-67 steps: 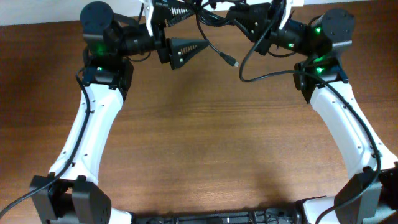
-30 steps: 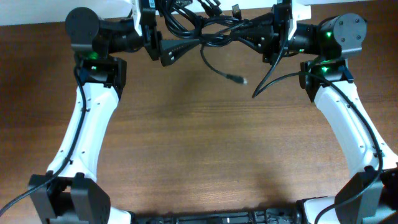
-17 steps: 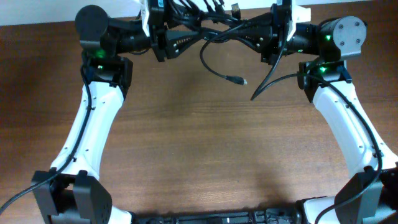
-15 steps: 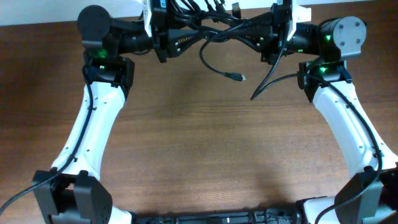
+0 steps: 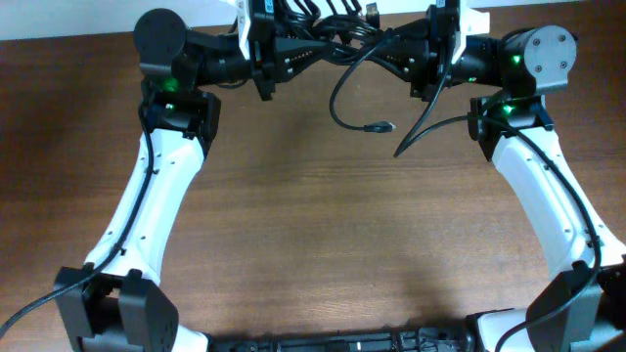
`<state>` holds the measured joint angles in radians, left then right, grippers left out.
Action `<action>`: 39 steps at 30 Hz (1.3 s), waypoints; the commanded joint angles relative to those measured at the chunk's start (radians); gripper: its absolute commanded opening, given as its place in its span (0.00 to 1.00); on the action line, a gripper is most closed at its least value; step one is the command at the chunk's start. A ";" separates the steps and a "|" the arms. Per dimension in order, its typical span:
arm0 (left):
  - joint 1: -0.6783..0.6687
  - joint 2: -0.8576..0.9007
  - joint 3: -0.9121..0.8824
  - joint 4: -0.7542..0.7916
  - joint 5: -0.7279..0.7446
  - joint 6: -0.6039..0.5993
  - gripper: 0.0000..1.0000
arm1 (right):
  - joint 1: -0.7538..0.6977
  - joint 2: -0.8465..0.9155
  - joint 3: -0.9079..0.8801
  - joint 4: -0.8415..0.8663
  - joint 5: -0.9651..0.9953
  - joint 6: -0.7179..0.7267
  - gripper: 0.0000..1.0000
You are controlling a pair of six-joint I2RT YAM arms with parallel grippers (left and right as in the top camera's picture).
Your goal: Untangle cables
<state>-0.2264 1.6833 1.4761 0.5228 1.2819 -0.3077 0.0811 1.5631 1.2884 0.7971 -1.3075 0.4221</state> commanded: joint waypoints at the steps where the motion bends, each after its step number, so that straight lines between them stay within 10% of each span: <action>1: -0.005 0.013 0.014 -0.003 -0.004 0.005 0.00 | 0.009 -0.021 0.018 0.011 -0.001 0.002 0.40; 3: 0.008 0.013 0.014 0.000 -0.004 0.005 0.00 | 0.002 -0.021 0.018 0.011 -0.018 0.002 0.80; 5: 0.027 0.013 0.014 0.000 -0.004 0.005 0.00 | -0.021 -0.021 0.017 0.011 -0.047 0.002 0.99; 14: 0.075 0.013 0.014 -0.001 -0.007 0.005 0.00 | -0.137 -0.021 0.017 -0.049 -0.053 0.003 0.99; 18: 0.075 0.013 0.014 -0.002 -0.018 0.005 0.00 | -0.142 -0.021 0.017 -0.350 0.204 0.001 0.99; 31: 0.074 0.013 0.014 -0.008 -0.078 0.002 0.00 | -0.028 -0.122 0.017 -0.799 0.634 -0.796 0.99; 39: 0.070 0.013 0.014 -0.046 -0.074 0.002 0.00 | 0.035 -0.195 0.017 -0.768 0.639 -0.838 0.94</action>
<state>-0.1547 1.6943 1.4757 0.4740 1.2217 -0.3077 0.1150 1.3926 1.2980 0.0166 -0.6945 -0.3824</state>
